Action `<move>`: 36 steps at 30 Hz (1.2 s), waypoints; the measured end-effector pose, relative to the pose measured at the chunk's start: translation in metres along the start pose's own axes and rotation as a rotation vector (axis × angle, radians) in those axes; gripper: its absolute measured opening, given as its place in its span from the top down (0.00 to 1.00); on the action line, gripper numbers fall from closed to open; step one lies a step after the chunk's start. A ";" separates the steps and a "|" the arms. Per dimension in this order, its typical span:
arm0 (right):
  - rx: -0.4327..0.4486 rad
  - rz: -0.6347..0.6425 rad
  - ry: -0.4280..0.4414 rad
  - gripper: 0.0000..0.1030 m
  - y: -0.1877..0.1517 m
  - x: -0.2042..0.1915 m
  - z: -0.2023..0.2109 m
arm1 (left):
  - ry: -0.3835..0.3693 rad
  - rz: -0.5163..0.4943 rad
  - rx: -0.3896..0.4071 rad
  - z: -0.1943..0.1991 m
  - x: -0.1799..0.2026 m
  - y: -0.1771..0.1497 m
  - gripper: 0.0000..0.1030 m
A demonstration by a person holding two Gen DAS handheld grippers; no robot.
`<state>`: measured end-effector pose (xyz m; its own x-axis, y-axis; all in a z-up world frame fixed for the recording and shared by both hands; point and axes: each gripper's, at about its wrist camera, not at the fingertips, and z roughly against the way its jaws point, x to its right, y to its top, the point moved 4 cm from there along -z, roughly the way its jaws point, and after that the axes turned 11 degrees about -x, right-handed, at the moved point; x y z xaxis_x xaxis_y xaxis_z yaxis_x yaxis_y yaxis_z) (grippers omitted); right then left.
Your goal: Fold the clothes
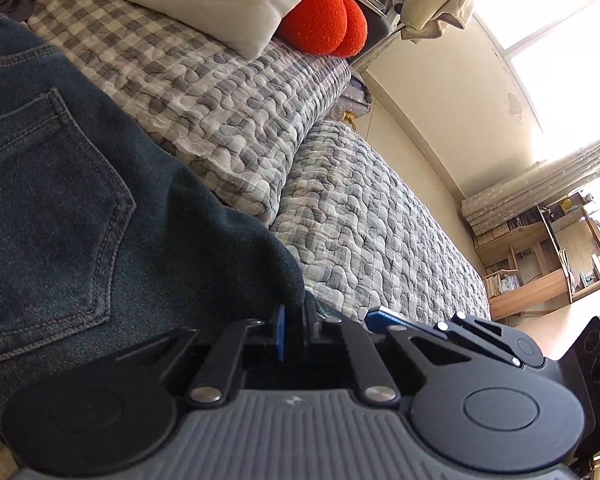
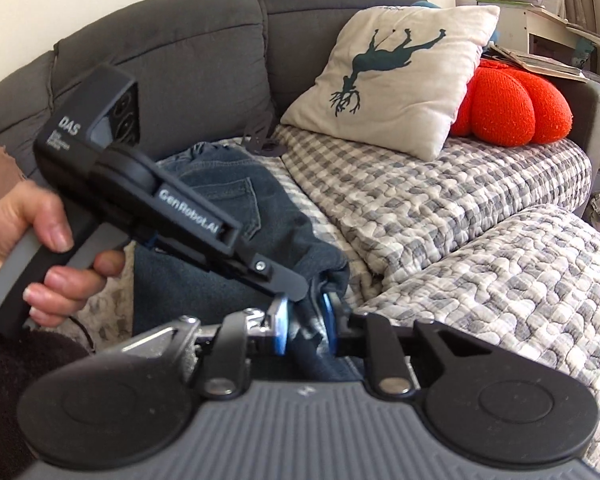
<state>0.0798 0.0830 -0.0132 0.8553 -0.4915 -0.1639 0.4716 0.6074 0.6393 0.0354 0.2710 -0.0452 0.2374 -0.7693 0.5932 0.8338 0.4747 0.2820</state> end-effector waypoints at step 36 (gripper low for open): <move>-0.219 0.132 0.083 0.60 0.049 0.011 -0.108 | -0.003 -0.073 0.040 0.017 -0.003 -0.025 0.91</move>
<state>0.1353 0.1747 -0.0650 0.9227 -0.3520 -0.1570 0.3826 0.7875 0.4832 0.0052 0.2687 -0.0408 0.1755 -0.8011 0.5722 0.8279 0.4346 0.3546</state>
